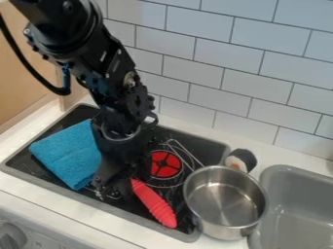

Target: Takes the red fork and places it in front of the right burner

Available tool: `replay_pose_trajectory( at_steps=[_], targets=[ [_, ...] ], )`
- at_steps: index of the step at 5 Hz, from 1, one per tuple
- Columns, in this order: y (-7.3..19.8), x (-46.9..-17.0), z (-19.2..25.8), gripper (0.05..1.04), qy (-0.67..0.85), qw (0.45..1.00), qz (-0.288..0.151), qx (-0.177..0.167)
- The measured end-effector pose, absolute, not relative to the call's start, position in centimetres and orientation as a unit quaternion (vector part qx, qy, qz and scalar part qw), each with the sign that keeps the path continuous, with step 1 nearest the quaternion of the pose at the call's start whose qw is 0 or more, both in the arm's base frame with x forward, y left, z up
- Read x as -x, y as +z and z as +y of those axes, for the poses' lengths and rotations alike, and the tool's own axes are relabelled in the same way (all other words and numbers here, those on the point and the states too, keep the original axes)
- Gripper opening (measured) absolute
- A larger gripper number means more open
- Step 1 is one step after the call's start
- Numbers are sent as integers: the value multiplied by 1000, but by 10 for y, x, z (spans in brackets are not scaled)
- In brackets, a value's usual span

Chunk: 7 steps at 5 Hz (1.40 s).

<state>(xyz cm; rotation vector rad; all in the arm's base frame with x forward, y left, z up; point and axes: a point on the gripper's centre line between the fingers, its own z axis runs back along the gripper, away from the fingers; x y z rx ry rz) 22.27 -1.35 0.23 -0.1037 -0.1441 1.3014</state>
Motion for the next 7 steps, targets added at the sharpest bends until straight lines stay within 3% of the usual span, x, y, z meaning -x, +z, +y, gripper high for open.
replay_pose_trajectory(
  at_steps=[1, 2, 5, 7],
  targets=[
    [3, -224, -15, 922, 604, 792, -65, 53],
    [3, -224, -15, 1016, 602, 794, -63, 52],
    [34, -220, -19, 999, 590, 801, -82, 59],
    [73, -228, -24, 999, 566, 800, -163, 115]
  ],
)
